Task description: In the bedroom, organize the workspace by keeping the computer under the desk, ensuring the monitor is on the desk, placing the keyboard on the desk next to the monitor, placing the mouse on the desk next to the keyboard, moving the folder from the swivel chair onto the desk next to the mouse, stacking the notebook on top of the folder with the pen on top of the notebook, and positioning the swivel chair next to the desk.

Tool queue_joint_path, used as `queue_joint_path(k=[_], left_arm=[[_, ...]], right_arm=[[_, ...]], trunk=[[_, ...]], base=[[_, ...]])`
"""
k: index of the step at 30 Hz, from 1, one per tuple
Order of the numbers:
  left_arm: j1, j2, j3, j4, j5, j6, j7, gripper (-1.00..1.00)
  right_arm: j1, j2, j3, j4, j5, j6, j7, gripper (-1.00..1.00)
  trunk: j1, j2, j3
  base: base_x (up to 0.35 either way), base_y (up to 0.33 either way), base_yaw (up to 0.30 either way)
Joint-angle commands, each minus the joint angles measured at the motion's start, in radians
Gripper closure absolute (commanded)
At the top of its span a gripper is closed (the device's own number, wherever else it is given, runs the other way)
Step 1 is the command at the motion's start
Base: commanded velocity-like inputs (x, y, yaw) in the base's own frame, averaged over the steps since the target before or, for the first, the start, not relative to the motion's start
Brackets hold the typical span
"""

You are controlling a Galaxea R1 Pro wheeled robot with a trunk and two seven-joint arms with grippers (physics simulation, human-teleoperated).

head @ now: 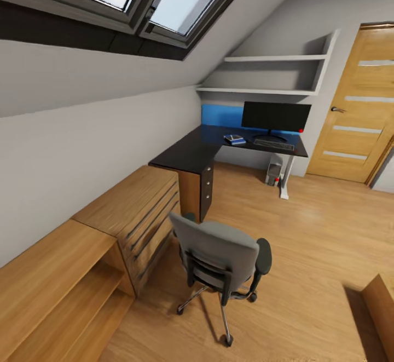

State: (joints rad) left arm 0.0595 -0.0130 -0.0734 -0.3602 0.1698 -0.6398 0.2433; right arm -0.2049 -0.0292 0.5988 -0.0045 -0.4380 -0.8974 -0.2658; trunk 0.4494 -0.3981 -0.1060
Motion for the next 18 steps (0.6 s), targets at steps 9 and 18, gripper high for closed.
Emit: queue_joint_path(k=[9, 18], left_arm=[[0.0, 0.001, -0.008, -0.002, 0.01, -0.001, 0.004, -1.0], [0.0, 0.001, -0.008, -0.002, 0.01, -0.003, 0.004, -1.0]], right_arm=[[-0.001, 0.0, 0.009, 0.0, -0.004, -0.002, -0.006, -1.0], [-0.001, 0.0, 0.009, 0.0, -0.004, -0.002, -0.006, -1.0]], trunk=[[0.001, -0.002, -0.002], [0.001, -0.002, -0.002]], base=[[0.0, 0.218, -0.297], [0.0, 0.251, -0.297]])
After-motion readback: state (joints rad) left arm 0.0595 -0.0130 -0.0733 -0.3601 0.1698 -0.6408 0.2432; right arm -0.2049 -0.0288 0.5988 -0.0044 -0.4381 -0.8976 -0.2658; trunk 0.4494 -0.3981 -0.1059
